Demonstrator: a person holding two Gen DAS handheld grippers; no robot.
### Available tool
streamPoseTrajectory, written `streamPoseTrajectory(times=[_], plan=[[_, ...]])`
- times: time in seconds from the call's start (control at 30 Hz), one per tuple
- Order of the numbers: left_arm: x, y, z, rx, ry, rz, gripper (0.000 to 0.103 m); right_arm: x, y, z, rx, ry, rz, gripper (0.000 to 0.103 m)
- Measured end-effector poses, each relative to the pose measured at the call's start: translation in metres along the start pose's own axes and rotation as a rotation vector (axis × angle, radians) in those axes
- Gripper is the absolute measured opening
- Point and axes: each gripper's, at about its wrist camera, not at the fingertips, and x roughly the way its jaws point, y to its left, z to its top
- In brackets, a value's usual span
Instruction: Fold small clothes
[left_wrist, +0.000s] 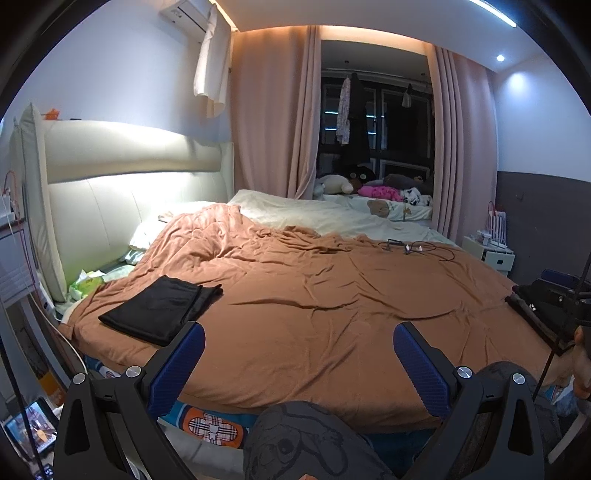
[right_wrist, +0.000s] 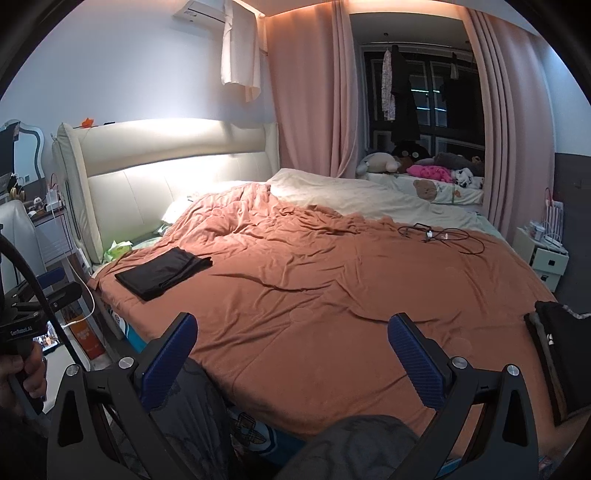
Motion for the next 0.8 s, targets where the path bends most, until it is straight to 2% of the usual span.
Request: streamPoseTrajectory(times=[0.47,0.8], plan=[[-0.01,-0.011,-0.003,0.0,-0.031,0.003,0.103,0.001,-0.009,-0.016,0.056,0.007,0.01,0.103],[0.003,-0.016,-0.004,0.002,-0.012,0.02,0.103,0.013,-0.011,-0.014,0.088,0.015,-0.001,0.103]])
